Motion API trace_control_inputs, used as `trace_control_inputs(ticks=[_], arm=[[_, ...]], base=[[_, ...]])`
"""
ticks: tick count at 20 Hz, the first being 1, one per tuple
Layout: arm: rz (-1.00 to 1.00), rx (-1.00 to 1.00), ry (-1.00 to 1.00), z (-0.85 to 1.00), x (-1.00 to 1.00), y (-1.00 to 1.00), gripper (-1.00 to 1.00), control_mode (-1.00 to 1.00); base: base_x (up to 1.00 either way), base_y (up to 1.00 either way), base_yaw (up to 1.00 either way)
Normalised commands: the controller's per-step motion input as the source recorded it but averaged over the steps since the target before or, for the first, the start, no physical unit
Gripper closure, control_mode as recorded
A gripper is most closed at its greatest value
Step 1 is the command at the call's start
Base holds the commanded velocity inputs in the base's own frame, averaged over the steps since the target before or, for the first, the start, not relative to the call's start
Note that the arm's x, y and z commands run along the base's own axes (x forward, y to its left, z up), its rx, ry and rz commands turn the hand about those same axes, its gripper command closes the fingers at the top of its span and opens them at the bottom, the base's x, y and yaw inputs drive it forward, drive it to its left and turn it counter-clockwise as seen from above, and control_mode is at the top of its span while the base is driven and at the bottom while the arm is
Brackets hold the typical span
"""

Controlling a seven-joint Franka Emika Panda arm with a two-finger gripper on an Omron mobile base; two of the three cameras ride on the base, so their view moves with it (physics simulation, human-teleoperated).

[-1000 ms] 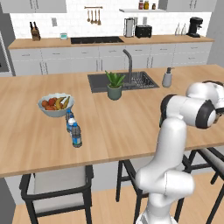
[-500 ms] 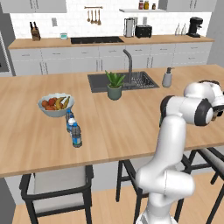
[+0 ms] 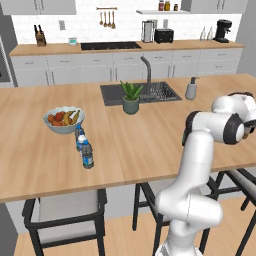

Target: Move the plastic bottles in the middle to the plastics group, and the glass bottles in the middle to the glass group.

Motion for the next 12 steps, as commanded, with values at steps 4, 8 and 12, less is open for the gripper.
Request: trace_control_inputs(ticks=[4,8,12], arm=[[0.00,0.00,0.03,-0.60,0.02,0.00,1.00,-1.00],[0.00,0.00,0.00,-0.48,0.00,0.00,1.00,-1.00],[0.00,0.00,0.00,-0.24,0.04,0.00,1.00,-1.00]], base=[[0.00,0.00,0.00],[0.00,0.00,0.00],[0.00,0.00,0.00]])
